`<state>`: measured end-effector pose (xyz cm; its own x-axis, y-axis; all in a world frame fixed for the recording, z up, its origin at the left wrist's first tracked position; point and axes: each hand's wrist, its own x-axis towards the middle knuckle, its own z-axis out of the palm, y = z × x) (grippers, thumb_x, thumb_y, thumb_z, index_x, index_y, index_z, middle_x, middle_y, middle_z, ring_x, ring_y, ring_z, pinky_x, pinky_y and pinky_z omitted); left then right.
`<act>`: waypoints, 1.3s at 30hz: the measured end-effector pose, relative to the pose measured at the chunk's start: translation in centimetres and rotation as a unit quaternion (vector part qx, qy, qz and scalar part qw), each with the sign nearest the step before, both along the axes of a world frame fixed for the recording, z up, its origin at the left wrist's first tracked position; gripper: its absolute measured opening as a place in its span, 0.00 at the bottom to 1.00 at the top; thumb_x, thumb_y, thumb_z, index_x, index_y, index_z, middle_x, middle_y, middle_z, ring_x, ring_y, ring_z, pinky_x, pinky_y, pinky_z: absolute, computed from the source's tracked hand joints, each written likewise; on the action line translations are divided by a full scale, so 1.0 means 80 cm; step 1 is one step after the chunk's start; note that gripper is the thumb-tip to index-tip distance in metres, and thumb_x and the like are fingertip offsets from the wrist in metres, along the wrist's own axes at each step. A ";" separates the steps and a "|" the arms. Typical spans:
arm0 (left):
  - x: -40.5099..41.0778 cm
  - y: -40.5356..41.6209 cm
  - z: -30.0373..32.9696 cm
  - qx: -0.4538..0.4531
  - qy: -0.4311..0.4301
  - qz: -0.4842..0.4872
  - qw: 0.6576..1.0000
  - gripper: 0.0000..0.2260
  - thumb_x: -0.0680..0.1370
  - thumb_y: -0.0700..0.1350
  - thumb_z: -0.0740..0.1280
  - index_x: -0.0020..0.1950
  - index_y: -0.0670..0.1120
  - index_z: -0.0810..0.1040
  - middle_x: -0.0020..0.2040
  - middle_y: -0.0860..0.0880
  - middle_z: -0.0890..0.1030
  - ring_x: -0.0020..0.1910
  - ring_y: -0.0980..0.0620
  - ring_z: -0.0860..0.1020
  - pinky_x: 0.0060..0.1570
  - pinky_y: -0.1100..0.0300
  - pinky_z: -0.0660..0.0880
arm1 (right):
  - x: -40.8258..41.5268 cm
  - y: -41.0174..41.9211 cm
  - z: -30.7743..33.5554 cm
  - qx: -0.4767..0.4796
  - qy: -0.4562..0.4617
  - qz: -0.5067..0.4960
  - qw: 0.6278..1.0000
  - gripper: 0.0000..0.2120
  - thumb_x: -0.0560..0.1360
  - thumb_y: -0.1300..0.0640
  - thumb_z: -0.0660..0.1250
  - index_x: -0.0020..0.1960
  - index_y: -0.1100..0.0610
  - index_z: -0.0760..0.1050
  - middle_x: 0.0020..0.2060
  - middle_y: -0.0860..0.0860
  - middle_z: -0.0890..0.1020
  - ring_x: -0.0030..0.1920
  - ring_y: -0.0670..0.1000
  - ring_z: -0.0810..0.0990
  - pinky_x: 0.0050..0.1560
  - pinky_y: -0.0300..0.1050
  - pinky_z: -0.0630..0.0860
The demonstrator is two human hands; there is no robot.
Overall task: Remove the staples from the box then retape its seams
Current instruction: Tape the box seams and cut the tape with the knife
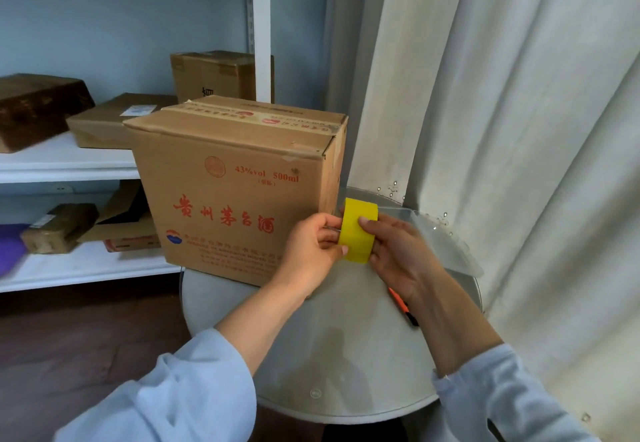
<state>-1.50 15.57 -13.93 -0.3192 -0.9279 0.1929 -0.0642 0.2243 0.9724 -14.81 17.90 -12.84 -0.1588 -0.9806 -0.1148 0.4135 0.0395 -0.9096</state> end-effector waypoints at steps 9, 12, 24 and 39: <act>0.002 0.002 -0.008 0.013 0.041 0.068 0.997 0.07 0.72 0.36 0.72 0.41 0.47 0.78 0.36 0.51 0.80 0.35 0.59 0.77 0.43 0.62 0.76 | 0.011 0.013 -0.009 0.010 0.019 -0.058 0.998 0.09 0.77 0.58 0.65 0.52 0.63 0.78 0.47 0.60 0.84 0.43 0.53 0.84 0.47 0.48 0.82; -0.005 0.012 -0.010 0.039 0.086 0.089 0.992 0.06 0.73 0.37 0.71 0.44 0.47 0.80 0.38 0.52 0.81 0.38 0.58 0.78 0.43 0.67 0.75 | 0.013 0.020 -0.012 -0.027 0.016 -0.035 0.999 0.12 0.77 0.62 0.63 0.58 0.65 0.77 0.52 0.62 0.83 0.49 0.56 0.82 0.50 0.49 0.81; -0.009 0.006 -0.002 0.022 0.089 0.028 0.995 0.16 0.75 0.28 0.64 0.56 0.45 0.79 0.44 0.54 0.81 0.40 0.67 0.79 0.45 0.72 0.74 | 0.011 0.013 -0.010 -0.081 -0.012 -0.019 0.996 0.19 0.70 0.67 0.65 0.62 0.65 0.75 0.55 0.62 0.82 0.54 0.57 0.82 0.54 0.46 0.79; 0.001 0.003 -0.026 -0.067 -0.016 0.046 0.997 0.17 0.71 0.30 0.70 0.42 0.52 0.74 0.41 0.54 0.80 0.42 0.57 0.78 0.44 0.71 0.72 | 0.016 0.010 -0.004 -0.025 -0.027 -0.046 0.998 0.10 0.73 0.62 0.65 0.52 0.64 0.79 0.47 0.60 0.84 0.44 0.53 0.84 0.46 0.43 0.80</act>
<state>-1.44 15.77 -16.05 -0.2413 -0.9205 0.3074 -0.1208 0.3427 0.9316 -13.54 18.66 -13.19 -0.2431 -0.9670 -0.0767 0.4614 -0.0457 -0.8860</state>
